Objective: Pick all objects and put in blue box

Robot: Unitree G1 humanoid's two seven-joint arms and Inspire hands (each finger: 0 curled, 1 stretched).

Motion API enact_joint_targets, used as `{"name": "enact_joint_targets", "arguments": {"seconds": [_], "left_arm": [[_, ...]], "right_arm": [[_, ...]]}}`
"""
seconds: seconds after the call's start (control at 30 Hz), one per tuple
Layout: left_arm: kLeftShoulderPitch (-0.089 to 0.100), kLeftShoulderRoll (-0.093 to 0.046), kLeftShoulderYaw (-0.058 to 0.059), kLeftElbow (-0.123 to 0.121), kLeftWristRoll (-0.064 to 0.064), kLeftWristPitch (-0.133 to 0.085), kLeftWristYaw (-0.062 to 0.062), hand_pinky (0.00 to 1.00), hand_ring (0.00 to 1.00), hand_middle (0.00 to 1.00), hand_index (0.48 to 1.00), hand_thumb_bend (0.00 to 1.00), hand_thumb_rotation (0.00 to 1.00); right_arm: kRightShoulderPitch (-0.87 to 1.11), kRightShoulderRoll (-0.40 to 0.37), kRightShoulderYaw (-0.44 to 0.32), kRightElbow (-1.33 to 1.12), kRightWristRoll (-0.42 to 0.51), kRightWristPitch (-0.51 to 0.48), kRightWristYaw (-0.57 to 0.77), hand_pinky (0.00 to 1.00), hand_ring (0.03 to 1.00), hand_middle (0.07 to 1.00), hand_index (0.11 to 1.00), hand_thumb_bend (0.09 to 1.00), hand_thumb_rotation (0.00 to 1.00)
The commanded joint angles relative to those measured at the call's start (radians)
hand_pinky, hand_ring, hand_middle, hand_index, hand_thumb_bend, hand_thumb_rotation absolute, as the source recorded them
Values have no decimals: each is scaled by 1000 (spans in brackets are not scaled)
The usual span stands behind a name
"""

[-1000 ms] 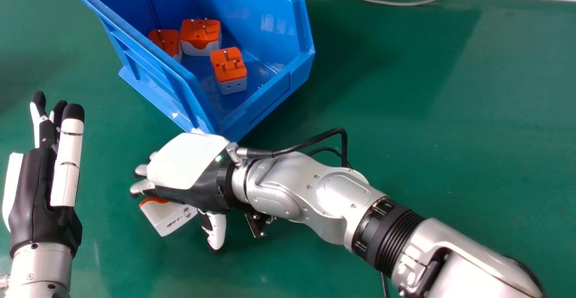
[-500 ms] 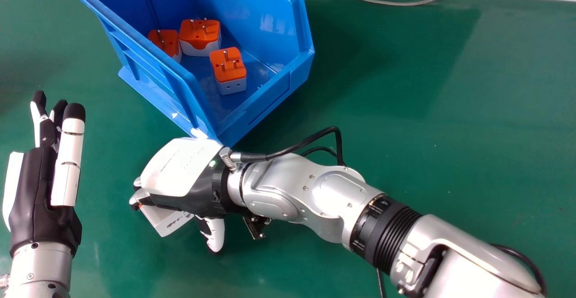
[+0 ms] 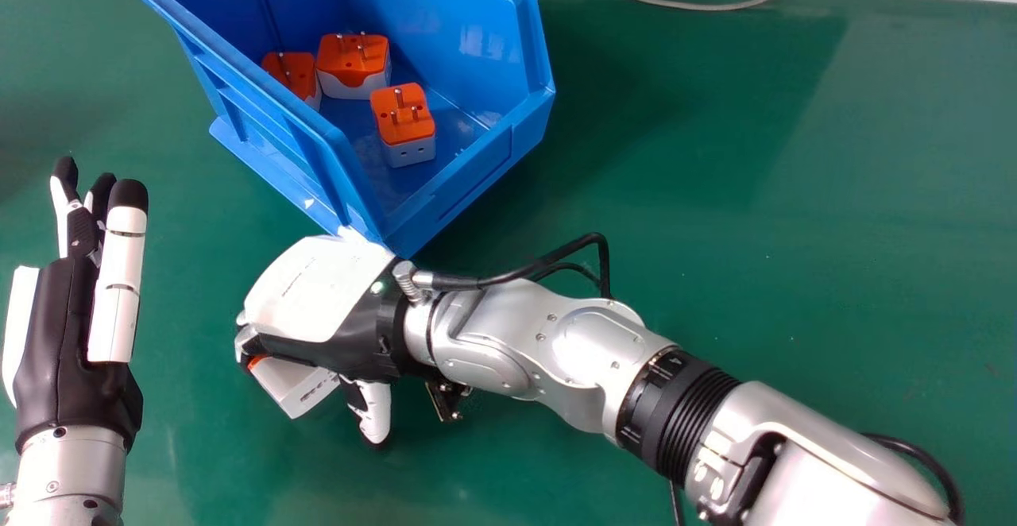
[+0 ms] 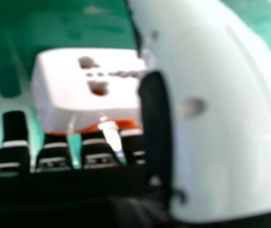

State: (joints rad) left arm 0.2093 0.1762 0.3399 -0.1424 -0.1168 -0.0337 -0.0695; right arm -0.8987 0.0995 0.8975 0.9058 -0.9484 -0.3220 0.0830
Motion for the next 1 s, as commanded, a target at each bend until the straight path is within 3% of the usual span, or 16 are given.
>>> {"name": "enact_joint_targets", "arguments": {"seconds": [0.0, 0.07, 0.1, 0.27, 0.47, 0.97], "left_arm": [[2, 10, 3, -33, 9, -17, 5, 1000, 1000, 1000, 1000, 553, 921], [4, 9, 1, -36, 10, -16, 7, 1000, 1000, 1000, 1000, 549, 922], [4, 9, 0, -37, 10, -15, 8, 1000, 1000, 1000, 1000, 549, 922], [3, 10, -2, -45, 7, -5, 7, 1000, 1000, 1000, 1000, 544, 924], [5, 14, -2, -50, 6, 2, 4, 1000, 1000, 1000, 1000, 541, 925], [-2, 22, -2, -34, 6, -7, -2, 1000, 1000, 1000, 1000, 541, 926]], "right_arm": [[-21, 7, 2, 9, -6, -47, -91, 490, 586, 611, 647, 588, 40], [-30, 3, 14, 28, -24, -73, -151, 336, 408, 450, 583, 561, 65], [-35, 1, 20, 35, -34, -84, -175, 336, 408, 450, 583, 561, 65], [-57, -4, 39, 68, -72, -117, -252, 140, 184, 245, 506, 529, 96], [-66, -7, 46, 81, -95, -117, -289, 71, 107, 168, 481, 518, 105], [-51, -1, 0, 83, -41, -108, -235, 47, 79, 136, 469, 513, 108]]}}
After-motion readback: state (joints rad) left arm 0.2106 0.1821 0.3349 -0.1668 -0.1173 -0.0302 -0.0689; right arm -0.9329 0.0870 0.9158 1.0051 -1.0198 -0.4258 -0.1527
